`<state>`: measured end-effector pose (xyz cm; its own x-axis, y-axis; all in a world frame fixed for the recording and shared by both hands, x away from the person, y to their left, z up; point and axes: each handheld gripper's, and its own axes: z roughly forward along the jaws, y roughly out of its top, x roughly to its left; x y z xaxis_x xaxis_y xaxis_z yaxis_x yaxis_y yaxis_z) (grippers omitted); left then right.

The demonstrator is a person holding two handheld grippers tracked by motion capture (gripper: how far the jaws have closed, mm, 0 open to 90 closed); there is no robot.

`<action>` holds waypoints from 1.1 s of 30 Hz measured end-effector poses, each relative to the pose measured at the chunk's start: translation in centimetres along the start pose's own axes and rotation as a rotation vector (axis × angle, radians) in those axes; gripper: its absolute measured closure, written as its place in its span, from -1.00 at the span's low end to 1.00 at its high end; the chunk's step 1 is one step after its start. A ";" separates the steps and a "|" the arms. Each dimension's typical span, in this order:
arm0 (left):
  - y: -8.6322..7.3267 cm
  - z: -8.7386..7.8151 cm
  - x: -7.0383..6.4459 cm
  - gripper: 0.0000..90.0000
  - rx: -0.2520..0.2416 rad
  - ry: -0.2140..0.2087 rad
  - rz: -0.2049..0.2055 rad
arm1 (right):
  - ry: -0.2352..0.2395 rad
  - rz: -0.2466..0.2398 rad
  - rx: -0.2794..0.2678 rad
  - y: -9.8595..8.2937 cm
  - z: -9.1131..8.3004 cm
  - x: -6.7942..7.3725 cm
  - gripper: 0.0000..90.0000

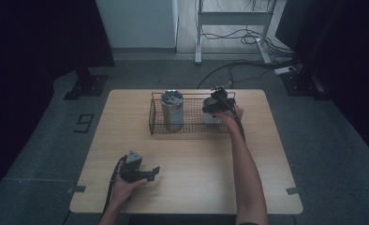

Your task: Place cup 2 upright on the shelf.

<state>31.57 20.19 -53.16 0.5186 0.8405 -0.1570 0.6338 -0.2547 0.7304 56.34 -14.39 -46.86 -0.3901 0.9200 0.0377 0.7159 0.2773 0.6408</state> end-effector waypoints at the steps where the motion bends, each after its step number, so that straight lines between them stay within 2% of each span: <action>1: 0.0 0.0 0.0 -0.78 0.000 0.000 0.001 | -0.002 -0.003 0.003 0.0 0.0 0.0 -0.87; 6: 0.0 0.1 -0.1 -0.78 0.002 0.001 0.001 | -0.010 -0.023 0.021 -0.2 -0.1 0.3 -0.88; 9: 0.0 0.0 -0.1 -0.78 0.000 0.000 0.000 | -0.021 -0.016 0.031 -0.3 -0.1 0.4 -0.91; 14: 0.0 0.0 -0.2 -0.78 0.001 0.000 0.001 | -0.005 -0.002 0.023 -0.3 -0.1 0.5 -1.00; 22: 0.1 0.0 -0.1 -0.78 0.000 0.004 -0.008 | -0.005 0.006 -0.047 -0.1 -1.3 0.4 -1.00; 29: 0.1 -0.1 -0.1 -0.78 0.001 0.004 -0.006 | -0.004 0.013 -0.125 0.1 -3.4 0.5 -1.00; 33: 0.1 -0.2 0.0 -0.78 0.000 0.006 -0.006 | 0.030 0.027 -0.187 -0.1 -5.0 0.4 -1.00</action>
<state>31.49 20.25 -53.00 0.5114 0.8448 -0.1574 0.6370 -0.2497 0.7293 53.18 -15.42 -43.04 -0.3917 0.9168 0.0779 0.6074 0.1941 0.7704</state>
